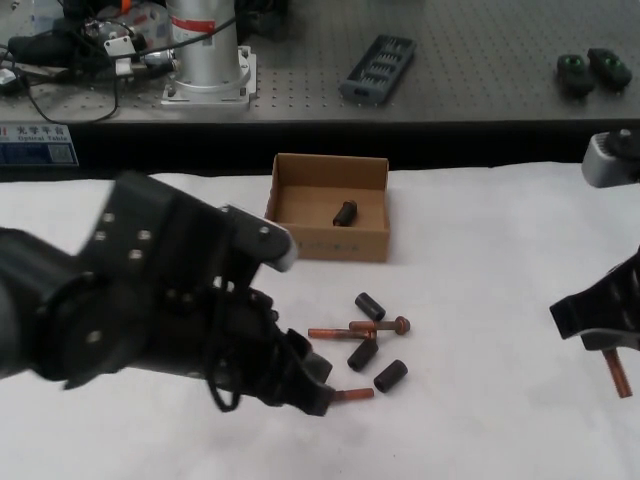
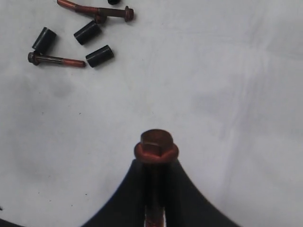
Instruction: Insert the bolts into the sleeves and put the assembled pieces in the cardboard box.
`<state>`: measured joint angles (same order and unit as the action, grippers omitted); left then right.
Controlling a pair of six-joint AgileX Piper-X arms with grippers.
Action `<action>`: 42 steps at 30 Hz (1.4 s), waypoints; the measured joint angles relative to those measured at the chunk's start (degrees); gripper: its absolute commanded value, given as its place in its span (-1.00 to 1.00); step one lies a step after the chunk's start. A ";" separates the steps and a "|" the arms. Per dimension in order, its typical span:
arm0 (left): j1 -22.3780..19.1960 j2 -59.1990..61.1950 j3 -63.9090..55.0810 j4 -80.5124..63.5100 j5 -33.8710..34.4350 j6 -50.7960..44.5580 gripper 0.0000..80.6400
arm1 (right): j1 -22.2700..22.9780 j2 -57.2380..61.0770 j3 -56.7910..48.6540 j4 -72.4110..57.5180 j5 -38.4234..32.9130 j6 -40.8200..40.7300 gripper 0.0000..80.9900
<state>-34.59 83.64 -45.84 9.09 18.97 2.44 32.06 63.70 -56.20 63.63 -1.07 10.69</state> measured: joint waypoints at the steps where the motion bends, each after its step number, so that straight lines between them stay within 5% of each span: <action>1: -0.37 1.28 -0.68 0.00 -1.06 -0.10 -0.27 | 0.00 0.03 0.00 0.00 0.00 0.00 -0.93; 15: -1.02 16.11 -13.24 3.72 -10.65 -4.33 -0.27 | 0.00 0.03 0.14 0.37 -1.83 0.00 -0.93; 42: -1.02 23.12 -17.13 8.87 -11.55 -4.38 -0.27 | 0.00 0.03 0.14 -0.39 -2.11 -1.99 -0.93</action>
<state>-35.61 106.76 -62.97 17.96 7.42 -1.94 32.06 63.73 -56.06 63.25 -3.18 8.69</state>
